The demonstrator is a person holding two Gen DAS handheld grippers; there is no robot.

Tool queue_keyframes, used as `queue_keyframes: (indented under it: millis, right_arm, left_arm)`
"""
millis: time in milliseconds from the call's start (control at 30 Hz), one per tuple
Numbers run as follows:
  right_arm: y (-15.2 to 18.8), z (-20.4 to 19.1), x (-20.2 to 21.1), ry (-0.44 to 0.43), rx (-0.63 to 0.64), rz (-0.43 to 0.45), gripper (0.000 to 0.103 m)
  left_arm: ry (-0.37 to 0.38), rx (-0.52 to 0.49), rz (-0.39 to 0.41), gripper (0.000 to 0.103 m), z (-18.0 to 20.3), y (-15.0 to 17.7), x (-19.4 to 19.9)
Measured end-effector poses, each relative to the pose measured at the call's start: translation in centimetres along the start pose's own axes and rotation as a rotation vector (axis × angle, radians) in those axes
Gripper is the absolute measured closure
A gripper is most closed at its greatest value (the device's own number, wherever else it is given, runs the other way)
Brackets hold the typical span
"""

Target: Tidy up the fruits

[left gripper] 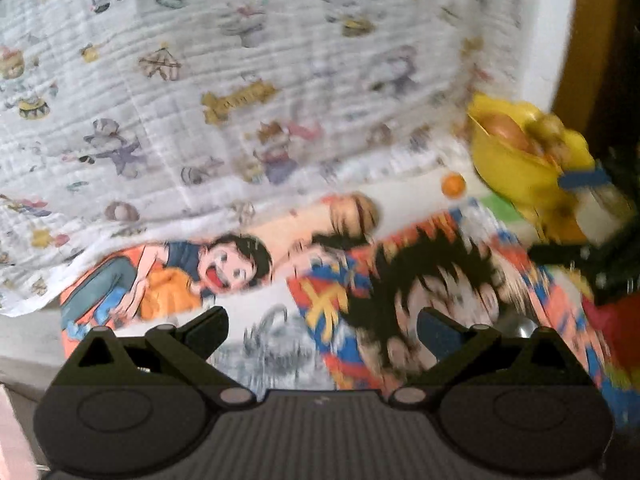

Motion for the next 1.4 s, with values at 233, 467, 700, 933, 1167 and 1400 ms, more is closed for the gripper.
queue_keyframes:
  millis: [233, 467, 700, 933, 1167, 1400]
  right_arm:
    - [-0.7, 0.9, -4.5, 0.128, -0.170, 0.041, 0.008]
    - [-0.4, 1.4, -8.3, 0.196, -0.186, 0.016, 0.021]
    - [-0.8, 1.4, -9.9, 0.234, -0.168, 0.058, 0.024]
    - [-1.1, 1.7, -11.4, 0.248, -0.148, 0.065, 0.028]
    - [-1.2, 1.3, -12.1, 0.254, -0.119, 0.094, 0.029]
    - [-1.7, 1.0, -13.0, 0.235, -0.107, 0.085, 0.022]
  left_arm:
    - [0.047, 0.086, 0.049, 0.001, -0.5, -2.8, -4.5]
    - [0.054, 0.126, 0.069, 0.001, 0.0, -3.7, -8.2]
    - [0.047, 0.159, 0.092, 0.001, 0.1, -4.2, -10.8]
    - [0.046, 0.161, 0.117, 0.001, 0.7, -4.7, -12.0]
    - [0.042, 0.171, 0.129, 0.005, 0.7, -4.9, -12.7]
    - [0.052, 0.180, 0.126, 0.011, 0.7, -5.0, -13.6]
Point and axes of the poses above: each gripper's, at about its wrist camera, not at the fingertips, and x roughly against the way its jaws point, z to its right, y to its underside, the point moved 1 cm from there along -x, roughly the way its jaws point, and after that the axes turned 8 degrees about -z, right-handed, at the moved point
